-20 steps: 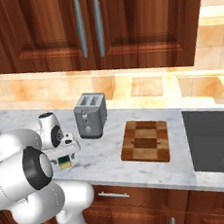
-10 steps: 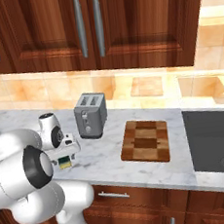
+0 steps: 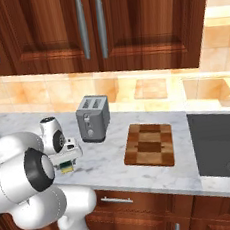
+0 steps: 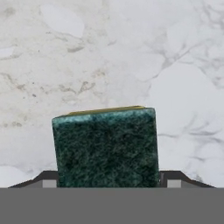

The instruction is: Pick up the sponge from the counter and clean the cutting board by briefly scrubbing or pressing down on the cutting board. Once finished, release the sponge.

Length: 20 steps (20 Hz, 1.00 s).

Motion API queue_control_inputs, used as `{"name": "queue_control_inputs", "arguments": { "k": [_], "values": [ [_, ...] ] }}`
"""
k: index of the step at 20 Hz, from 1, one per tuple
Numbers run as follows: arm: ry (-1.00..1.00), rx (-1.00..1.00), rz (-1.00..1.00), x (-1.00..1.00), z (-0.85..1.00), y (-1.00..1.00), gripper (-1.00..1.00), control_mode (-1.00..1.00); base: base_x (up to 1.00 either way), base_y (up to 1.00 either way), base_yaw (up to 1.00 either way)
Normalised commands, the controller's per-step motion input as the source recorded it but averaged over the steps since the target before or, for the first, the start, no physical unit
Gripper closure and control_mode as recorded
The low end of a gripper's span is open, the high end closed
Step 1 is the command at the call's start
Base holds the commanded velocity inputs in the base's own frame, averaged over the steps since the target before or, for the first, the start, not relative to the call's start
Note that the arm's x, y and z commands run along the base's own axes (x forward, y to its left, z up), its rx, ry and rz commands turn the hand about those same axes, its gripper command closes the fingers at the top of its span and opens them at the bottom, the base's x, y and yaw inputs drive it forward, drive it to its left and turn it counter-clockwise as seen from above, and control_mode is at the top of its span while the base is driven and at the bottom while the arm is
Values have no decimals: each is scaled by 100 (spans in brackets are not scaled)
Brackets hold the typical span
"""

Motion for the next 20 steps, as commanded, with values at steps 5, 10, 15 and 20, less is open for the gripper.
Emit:
{"name": "queue_control_inputs", "arguments": {
  "k": [5,10,15,20],
  "values": [
    [0,0,1,0,-4,0,100,-100,0,0,0],
    [0,0,0,0,-2,0,100,-100,0,0,0],
    [0,0,0,0,0,0,100,-100,0,0,0],
    [-13,0,0,-29,11,0,100,-100,0,0,0]
  ]
}}
